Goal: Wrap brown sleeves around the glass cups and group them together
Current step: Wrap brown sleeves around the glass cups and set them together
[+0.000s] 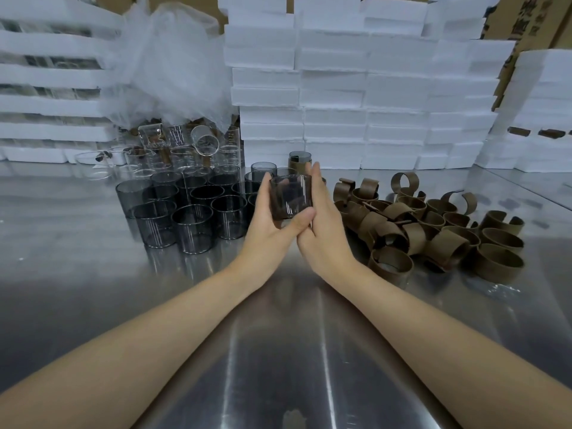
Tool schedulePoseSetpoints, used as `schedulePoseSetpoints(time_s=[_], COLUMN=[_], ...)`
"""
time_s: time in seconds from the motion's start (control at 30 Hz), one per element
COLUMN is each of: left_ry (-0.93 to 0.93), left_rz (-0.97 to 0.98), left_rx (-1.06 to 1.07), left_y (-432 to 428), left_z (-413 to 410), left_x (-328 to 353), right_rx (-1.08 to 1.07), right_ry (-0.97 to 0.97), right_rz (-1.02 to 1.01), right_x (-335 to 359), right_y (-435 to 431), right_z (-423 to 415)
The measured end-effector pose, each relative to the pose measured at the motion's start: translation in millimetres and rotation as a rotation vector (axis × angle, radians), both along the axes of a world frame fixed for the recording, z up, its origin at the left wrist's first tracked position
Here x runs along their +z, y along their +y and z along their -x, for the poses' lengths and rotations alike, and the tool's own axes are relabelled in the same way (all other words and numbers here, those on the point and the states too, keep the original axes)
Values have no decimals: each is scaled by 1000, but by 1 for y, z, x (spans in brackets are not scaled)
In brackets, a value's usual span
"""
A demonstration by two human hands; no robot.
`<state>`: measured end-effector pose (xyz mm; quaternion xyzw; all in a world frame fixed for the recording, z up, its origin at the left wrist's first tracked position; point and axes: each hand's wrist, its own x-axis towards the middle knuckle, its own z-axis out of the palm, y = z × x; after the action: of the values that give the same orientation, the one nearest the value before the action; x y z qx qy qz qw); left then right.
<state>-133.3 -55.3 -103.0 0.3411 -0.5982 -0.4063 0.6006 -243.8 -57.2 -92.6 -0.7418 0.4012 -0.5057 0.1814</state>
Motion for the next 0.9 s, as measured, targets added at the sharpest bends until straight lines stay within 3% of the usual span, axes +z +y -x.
schedulePoseSetpoints(time_s=[0.13, 0.23, 0.37, 0.53, 0.63, 0.8, 0.9], left_ry=[47, 133, 17, 30, 21, 42, 134], left_rz=[65, 40, 24, -65, -101, -152, -207], left_rx=[69, 63, 154, 146, 114, 73, 11], left_y=[-2, 0, 5, 7, 5, 2, 2], left_z=[-3, -2, -2, -1, -2, -2, -1], left_x=[3, 6, 9, 11, 9, 5, 5], right_rx=[-241, -332, -458, -483, -454, -401, -405], right_ry=[117, 170, 424, 544, 511, 189, 105], right_rz=[69, -167, -392, -340, -294, -120, -4], right_x=[4, 0, -5, -8, -11, -4, -3], right_y=[-5, -9, -16, -22, -23, -26, -27], right_z=[2, 2, 10, 16, 16, 19, 18])
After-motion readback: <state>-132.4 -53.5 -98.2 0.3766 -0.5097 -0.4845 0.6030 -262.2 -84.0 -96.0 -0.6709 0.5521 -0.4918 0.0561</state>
